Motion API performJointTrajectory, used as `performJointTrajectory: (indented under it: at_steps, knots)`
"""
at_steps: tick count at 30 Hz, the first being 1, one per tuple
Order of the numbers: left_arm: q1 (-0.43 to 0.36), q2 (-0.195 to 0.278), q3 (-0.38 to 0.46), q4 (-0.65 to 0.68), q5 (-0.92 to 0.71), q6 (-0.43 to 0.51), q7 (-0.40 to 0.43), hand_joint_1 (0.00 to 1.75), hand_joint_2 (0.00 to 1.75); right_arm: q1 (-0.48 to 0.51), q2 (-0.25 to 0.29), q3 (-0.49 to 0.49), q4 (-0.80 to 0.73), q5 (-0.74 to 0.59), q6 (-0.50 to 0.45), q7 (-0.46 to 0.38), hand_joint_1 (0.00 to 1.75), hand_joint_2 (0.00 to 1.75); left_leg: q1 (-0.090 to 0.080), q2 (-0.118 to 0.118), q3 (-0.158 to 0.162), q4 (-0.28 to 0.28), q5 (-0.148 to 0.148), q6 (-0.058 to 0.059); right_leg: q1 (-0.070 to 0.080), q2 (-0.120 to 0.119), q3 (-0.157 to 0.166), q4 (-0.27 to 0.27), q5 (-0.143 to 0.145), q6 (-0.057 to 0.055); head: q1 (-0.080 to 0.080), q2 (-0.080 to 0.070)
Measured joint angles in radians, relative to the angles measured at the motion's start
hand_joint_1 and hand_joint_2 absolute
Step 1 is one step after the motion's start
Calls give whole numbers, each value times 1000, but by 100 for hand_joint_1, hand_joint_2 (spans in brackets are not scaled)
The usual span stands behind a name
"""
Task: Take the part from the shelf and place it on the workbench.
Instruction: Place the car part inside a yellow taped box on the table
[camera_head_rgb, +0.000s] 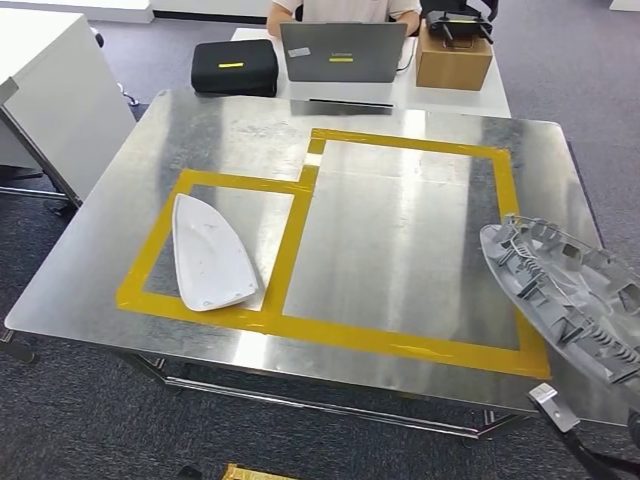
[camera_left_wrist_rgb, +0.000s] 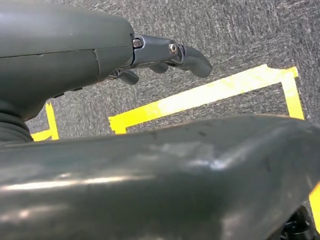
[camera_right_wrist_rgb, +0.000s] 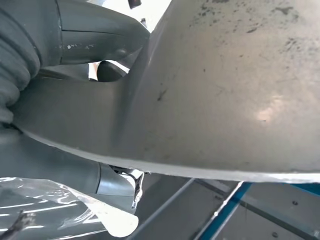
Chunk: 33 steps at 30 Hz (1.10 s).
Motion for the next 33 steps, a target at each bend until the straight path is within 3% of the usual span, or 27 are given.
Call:
performJointTrajectory:
  at_steps: [5,9,14,23,28,33]
  knots:
    - [-2,3,0,0,-33,-3,12,0,0,-25,-28,-30,16,7,0,-79,175,175,0,0,0,0,0,0,0,0,0,0,0,0,0,0]
    - [-4,3,0,0,-43,-4,16,0,0,-35,-40,-38,22,7,0,-97,175,175,0,0,0,0,0,0,0,0,0,0,0,0,0,0]
    - [-19,8,0,0,-86,-10,36,0,0,-124,-175,-13,156,3,0,-38,175,175,0,0,0,1,1,1,-1,0,0,0,1,2,0,0]
    - [-18,9,0,0,-107,-12,44,0,0,-174,-309,98,312,-73,0,-11,175,175,0,0,-1,1,1,2,0,0,-1,0,2,2,0,0]
    - [-17,10,0,0,-118,-11,47,0,0,-193,-336,134,353,-99,0,-43,175,175,0,0,-1,1,1,2,0,0,-1,0,2,2,0,0]
    - [-18,11,0,0,-140,-12,57,0,0,-217,-338,154,363,-113,0,-143,175,175,0,0,-1,1,1,2,0,0,-1,0,2,2,0,0]
